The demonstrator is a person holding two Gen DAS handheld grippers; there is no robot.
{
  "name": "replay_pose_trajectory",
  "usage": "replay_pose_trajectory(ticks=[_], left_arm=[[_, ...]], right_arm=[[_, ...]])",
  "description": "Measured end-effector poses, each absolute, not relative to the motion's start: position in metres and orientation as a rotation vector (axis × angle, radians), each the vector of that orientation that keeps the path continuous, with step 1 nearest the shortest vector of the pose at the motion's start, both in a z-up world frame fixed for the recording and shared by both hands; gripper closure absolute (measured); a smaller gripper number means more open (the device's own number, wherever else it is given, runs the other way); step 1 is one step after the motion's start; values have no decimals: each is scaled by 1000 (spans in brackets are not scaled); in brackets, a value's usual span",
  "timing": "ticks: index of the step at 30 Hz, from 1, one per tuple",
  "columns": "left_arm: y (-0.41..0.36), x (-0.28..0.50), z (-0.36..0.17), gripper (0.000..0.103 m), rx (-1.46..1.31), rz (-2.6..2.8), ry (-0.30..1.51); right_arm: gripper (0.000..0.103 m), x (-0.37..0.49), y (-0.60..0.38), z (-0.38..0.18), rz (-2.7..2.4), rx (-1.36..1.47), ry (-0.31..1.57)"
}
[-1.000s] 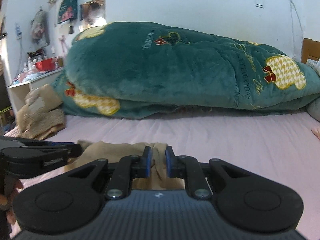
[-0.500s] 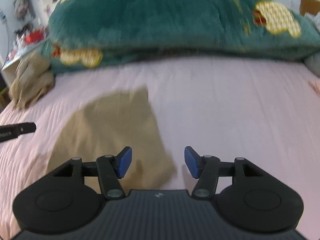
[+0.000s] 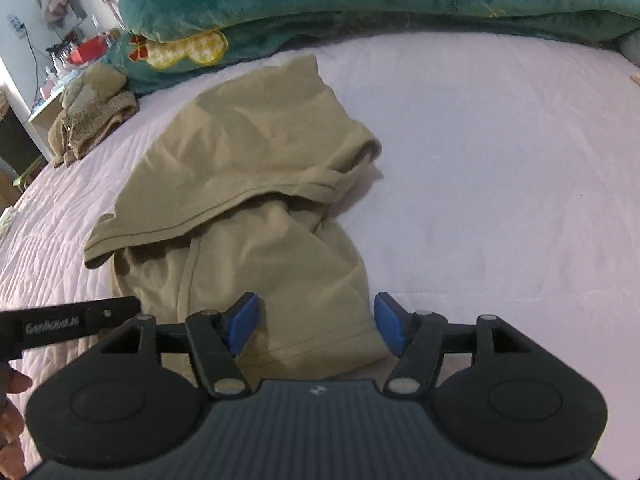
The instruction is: Fold clothes
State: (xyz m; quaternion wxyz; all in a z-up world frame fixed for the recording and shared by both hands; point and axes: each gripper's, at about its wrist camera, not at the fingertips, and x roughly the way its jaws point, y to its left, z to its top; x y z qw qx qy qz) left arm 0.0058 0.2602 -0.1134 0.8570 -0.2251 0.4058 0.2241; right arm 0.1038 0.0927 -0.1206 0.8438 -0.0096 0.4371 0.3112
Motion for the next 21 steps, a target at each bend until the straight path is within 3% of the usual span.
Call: replay_pose_trajectory(ticks=[1, 4, 13, 19, 21], left_arm=[[259, 6, -112, 68, -492, 473, 850], [255, 2, -109, 66, -525, 428, 835], [232, -3, -106, 44, -511, 438, 823], [222, 6, -115, 42, -382, 488, 855], [218, 4, -116, 53, -347, 470, 838]], right_arm=[[39, 104, 93, -121, 667, -13, 919], [60, 105, 93, -120, 744, 27, 935], [58, 101, 100, -118, 775, 7, 979], [62, 103, 95, -122, 777, 30, 979], [80, 101, 98, -122, 781, 5, 965]])
